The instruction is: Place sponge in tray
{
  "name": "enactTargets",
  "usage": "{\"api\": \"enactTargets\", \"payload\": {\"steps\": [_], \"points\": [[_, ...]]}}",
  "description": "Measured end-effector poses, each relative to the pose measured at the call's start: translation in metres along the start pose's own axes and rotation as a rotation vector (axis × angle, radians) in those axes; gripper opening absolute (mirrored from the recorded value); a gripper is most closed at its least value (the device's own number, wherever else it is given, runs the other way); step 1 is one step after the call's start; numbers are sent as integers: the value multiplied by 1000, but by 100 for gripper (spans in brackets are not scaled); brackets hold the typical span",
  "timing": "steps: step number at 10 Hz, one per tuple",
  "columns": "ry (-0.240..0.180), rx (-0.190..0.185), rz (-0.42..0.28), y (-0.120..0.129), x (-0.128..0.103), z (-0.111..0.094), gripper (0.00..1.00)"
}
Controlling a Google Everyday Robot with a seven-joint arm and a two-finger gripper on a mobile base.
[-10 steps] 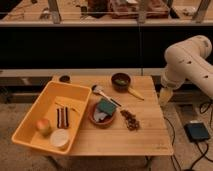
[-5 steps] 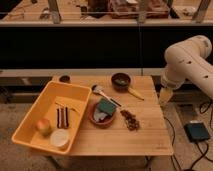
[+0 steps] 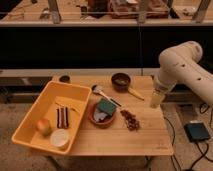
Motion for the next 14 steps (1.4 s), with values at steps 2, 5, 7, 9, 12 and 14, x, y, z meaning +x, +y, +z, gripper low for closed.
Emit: {"api": "enactTargets", "payload": {"steps": [2, 5, 7, 9, 12, 14], "points": [[-73, -23, -46, 20, -48, 21, 80], [-214, -41, -103, 56, -114, 54, 80], [-297, -51, -129, 74, -157, 80, 80], [-332, -78, -170, 88, -195, 110, 80], [-338, -87, -177, 91, -204, 119, 80], [-340, -89, -177, 91, -206, 119, 80]]}}
